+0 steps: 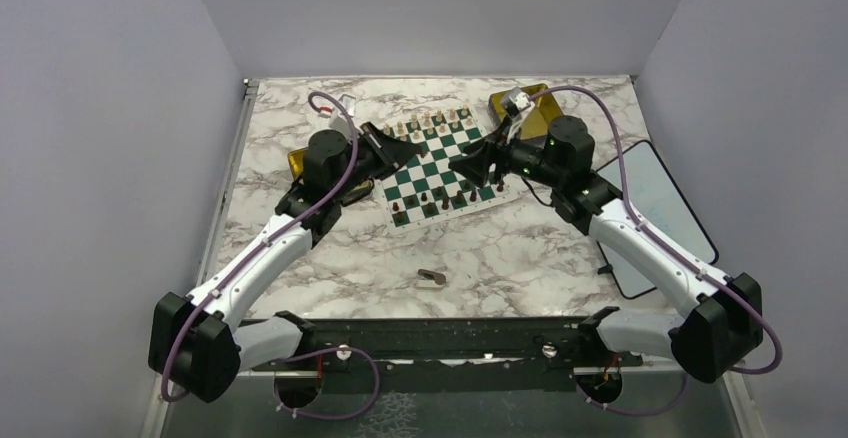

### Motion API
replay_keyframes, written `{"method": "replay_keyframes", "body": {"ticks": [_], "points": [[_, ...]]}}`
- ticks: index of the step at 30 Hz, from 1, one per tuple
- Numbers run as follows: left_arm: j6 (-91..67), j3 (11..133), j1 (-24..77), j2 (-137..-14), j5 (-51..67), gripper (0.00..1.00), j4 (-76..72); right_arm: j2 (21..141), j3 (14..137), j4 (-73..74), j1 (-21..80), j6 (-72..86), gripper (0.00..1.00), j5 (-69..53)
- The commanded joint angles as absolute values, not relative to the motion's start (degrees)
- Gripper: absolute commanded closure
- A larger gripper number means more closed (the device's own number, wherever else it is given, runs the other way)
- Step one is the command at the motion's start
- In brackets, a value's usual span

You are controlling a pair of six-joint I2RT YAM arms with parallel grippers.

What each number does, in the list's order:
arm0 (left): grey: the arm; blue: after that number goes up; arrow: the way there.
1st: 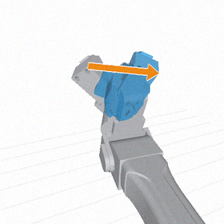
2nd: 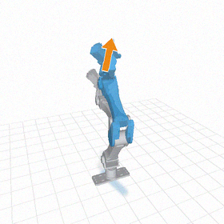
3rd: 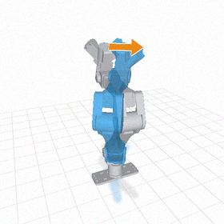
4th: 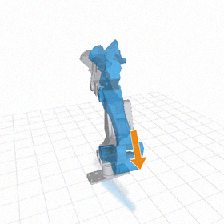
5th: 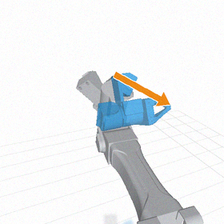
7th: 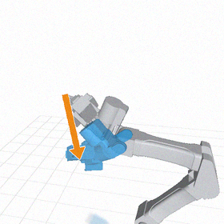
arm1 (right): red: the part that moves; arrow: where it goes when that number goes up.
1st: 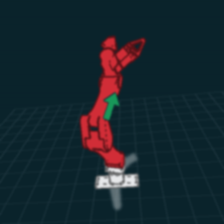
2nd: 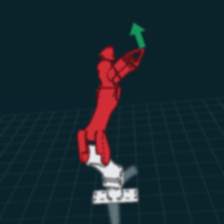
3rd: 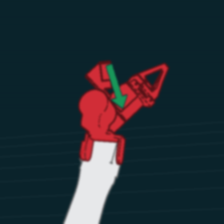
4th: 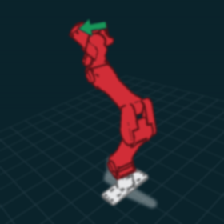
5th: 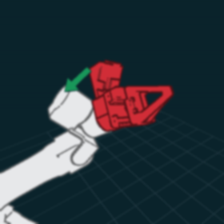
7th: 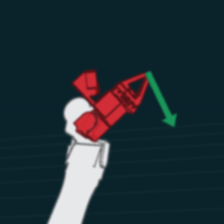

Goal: Set up the chess pieces on the board
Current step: Place the chess piece on the chessboard.

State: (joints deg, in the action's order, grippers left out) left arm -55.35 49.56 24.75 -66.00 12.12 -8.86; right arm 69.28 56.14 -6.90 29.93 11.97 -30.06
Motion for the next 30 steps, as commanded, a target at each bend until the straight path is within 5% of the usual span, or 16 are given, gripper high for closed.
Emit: {"method": "replay_keyframes", "body": {"ticks": [1,19,26,30], "points": [[-53.21,50.79,30.08,-66.08,15.92,0.94,-13.85,71.77,56.66,-12.06,30.53,11.6,0.41,-31.87],[-48.87,52.06,34.98,-67.95,16.14,0.94,-15.38,74.16,57.26,-11.11,32.78,10.0,0.44,-32.16],[-47.52,51.86,34.99,-67.73,20.85,0.9,-15.31,73.74,56.14,-12.38,32.78,6.25,0.8,-34.05],[-45.44,52.78,35.03,-68.03,25.2,0.84,-11.3,71.85,54.4,-12.03,32.78,-0.29,0.91,-36.05]]}}
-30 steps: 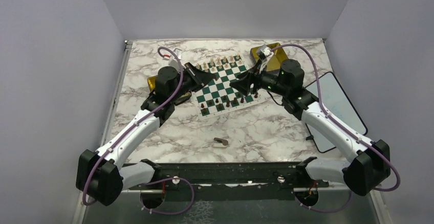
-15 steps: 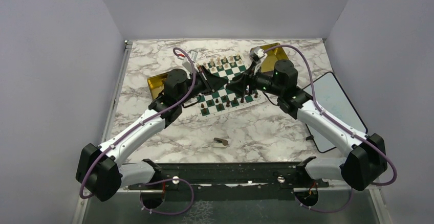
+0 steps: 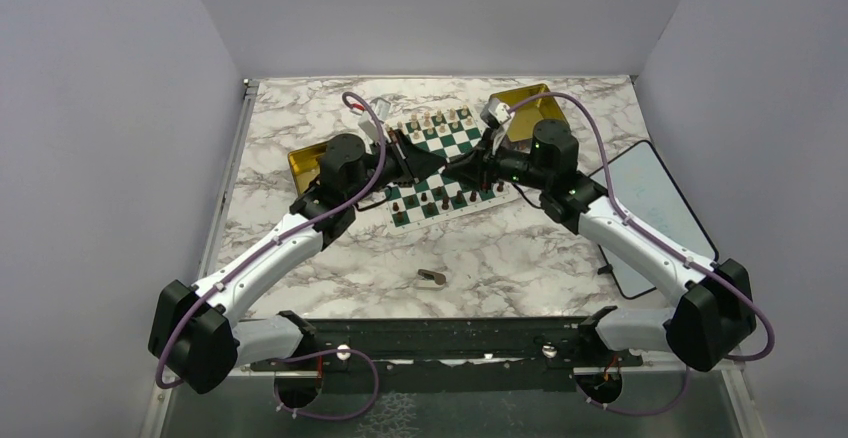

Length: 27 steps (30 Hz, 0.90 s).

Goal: Set up the chess pieces on the board
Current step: Place the chess piece on the chessboard.

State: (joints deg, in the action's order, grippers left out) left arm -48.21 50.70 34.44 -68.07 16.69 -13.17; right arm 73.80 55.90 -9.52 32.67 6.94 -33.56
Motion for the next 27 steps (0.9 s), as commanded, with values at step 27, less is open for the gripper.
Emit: {"method": "replay_keyframes", "body": {"ticks": [27], "points": [[-32.9,70.97,34.89,-70.72,32.46,0.56,22.7,65.09,47.61,-11.96,32.78,-13.58,0.96,-44.29]]}}
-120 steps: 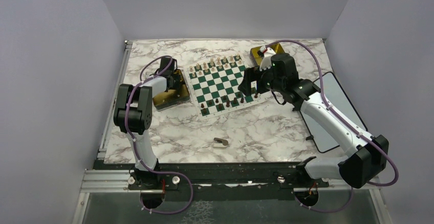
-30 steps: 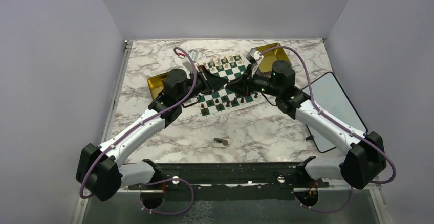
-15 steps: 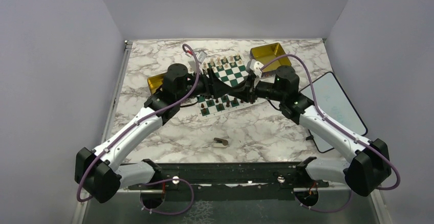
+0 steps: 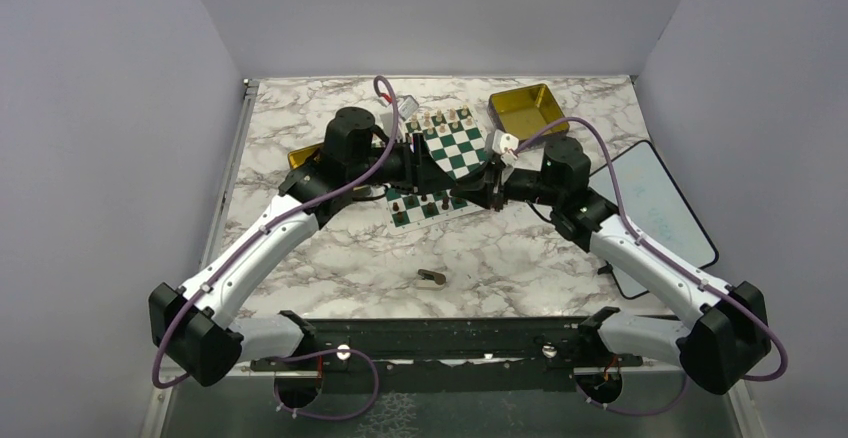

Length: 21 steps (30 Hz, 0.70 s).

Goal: Set up the chess pieces on the board
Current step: Place the chess piece on the chessboard.

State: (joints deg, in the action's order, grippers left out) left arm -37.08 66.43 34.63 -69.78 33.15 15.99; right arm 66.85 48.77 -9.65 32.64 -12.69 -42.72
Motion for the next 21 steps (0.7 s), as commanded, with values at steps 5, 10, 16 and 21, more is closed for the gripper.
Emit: {"method": "replay_keyframes", "body": {"ticks": [5,10,16,21], "points": [[-33.07,72.26,34.89,-72.25,32.43,0.55,23.44,64.62,47.21,-12.64,32.78,-13.29,0.97,-44.82],[-33.55,73.2,34.89,-73.86,33.15,0.6,23.38,64.61,47.04,-12.99,32.78,-13.36,0.96,-44.8],[-33.19,73.3,34.89,-74.25,32.64,0.63,23.36,64.84,47.38,-13.27,32.78,-13.44,0.96,-45.24],[-32.74,73.54,34.85,-75.32,32.67,0.74,23.16,65.2,47.21,-13.08,32.81,-13.62,0.96,-45.46]]}}
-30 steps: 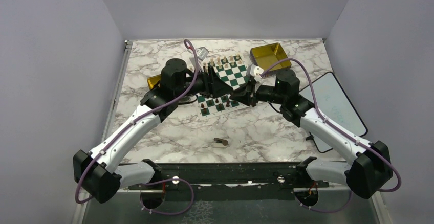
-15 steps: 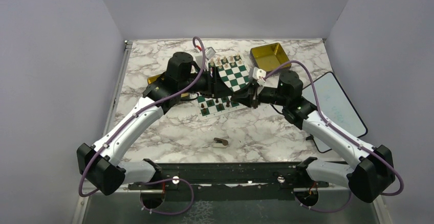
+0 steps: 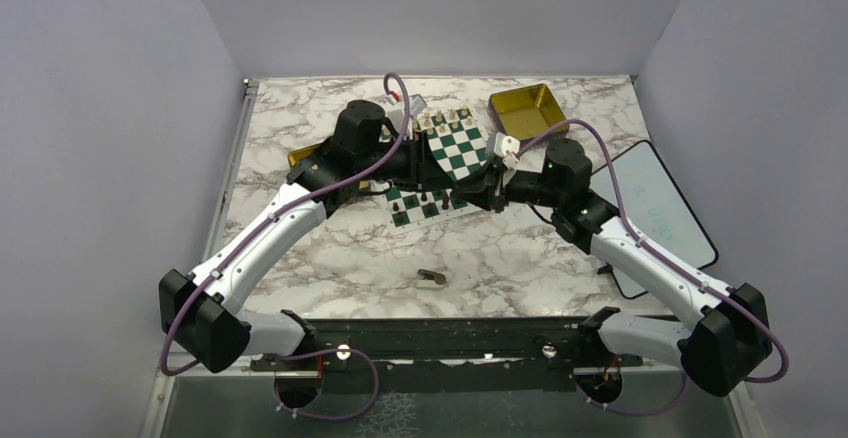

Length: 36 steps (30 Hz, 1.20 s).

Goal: Set up the chess pieces on the board
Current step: Place the chess piece on the chessboard.

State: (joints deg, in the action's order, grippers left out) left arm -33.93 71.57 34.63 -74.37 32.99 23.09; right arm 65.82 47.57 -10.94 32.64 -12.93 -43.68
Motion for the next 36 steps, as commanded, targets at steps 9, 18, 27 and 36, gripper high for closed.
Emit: {"method": "replay_keyframes", "body": {"ticks": [9,18,27,36], "points": [[-32.66,74.71,34.89,-76.29,32.86,0.92,22.59,65.66,46.92,-13.99,32.78,-10.5,0.79,-41.94],[-28.12,76.78,34.89,-78.34,24.15,0.93,24.76,57.81,37.26,-18.07,32.78,-3.23,0.3,-37.6],[-20.27,79.78,35.06,-83.25,7.19,0.93,29.5,47.05,36.72,-3.01,32.78,5.04,0.0,-24.52],[-17.41,83.57,35.06,-95.25,-2.13,0.93,29.29,40.55,38.22,5.96,32.78,10.6,0.0,-16.71]]}}
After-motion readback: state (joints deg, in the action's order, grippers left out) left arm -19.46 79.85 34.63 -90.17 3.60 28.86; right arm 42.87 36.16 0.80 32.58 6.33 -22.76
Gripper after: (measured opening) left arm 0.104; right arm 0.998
